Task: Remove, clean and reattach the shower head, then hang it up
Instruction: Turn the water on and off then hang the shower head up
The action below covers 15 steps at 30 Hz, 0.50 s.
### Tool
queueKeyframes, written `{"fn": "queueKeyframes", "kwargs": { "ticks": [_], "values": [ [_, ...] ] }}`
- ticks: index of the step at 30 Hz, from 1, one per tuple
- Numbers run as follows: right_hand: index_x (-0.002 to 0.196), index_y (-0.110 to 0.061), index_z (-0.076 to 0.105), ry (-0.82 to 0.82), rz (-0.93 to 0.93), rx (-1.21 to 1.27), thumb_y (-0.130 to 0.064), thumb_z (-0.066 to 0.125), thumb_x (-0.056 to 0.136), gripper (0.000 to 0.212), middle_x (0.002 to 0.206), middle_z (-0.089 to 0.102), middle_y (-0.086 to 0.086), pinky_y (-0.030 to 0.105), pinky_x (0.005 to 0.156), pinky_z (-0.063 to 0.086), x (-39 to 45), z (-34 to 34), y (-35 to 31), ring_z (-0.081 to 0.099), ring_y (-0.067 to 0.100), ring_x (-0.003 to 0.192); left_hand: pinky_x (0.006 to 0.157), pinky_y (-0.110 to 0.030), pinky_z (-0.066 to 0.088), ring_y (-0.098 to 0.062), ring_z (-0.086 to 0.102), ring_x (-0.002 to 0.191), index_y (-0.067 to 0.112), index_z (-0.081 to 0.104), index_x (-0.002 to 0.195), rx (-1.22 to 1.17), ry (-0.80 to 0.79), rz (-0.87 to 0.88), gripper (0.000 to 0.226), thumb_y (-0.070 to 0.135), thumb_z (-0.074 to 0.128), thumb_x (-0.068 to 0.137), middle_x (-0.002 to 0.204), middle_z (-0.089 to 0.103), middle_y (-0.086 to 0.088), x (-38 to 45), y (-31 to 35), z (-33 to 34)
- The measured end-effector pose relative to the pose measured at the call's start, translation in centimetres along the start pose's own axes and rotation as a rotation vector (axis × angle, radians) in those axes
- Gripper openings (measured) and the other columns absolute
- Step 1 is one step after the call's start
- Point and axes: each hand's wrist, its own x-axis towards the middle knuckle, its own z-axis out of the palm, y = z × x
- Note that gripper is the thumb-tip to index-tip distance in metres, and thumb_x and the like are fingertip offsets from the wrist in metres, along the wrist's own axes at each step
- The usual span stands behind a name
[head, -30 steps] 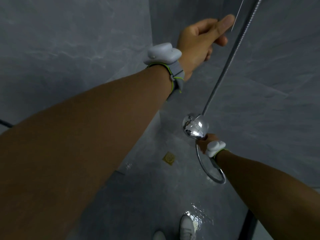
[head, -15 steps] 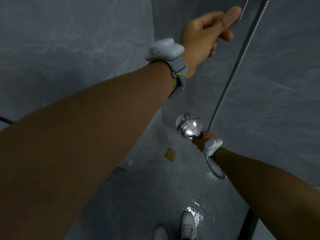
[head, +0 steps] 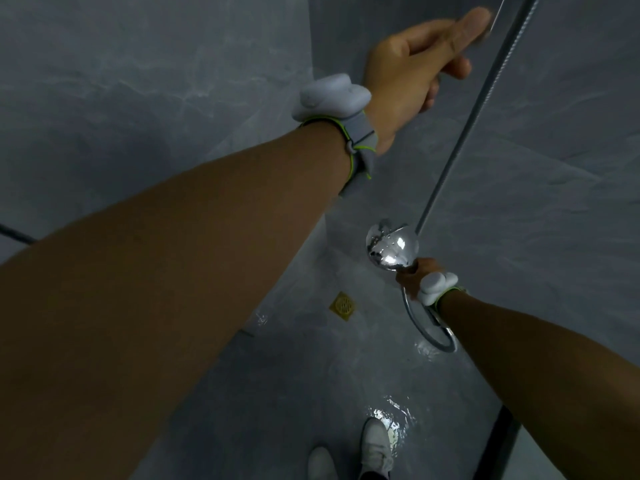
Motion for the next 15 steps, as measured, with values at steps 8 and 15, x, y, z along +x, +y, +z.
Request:
{"fn": "queueKeyframes", "kwargs": {
  "ticks": [8, 15],
  "values": [
    [0.056, -0.016, 0.049, -0.086, 0.019, -0.012, -0.011, 0.069, 0.084, 0.034, 0.064, 0.052, 0.005, 0.022, 0.049, 0.039, 0.6, 0.7, 0.2, 0.052, 0.02, 0.063, 0.049, -0.021, 0.034, -0.011, 0.037, 0.054, 0.014, 0.075, 0.093, -0.017, -0.008, -0.003, 0.018, 0.027, 0.063, 0.096, 0.068, 0.06, 0.002, 0.3, -0.2, -0.1],
    [0.056, -0.018, 0.046, -0.071, 0.02, 0.057, -0.011, 0.069, 0.079, 0.033, 0.061, 0.045, 0.0, 0.022, 0.056, 0.032, 0.6, 0.3, -0.6, 0.049, 0.021, 0.07, 0.05, -0.013, 0.034, 0.001, 0.045, 0.044, 0.013, 0.074, 0.084, 0.089, 0.061, 0.07, 0.017, 0.021, 0.064, 0.096, 0.061, 0.06, 0.0, 1.2, -1.0, 0.7]
  ]
}}
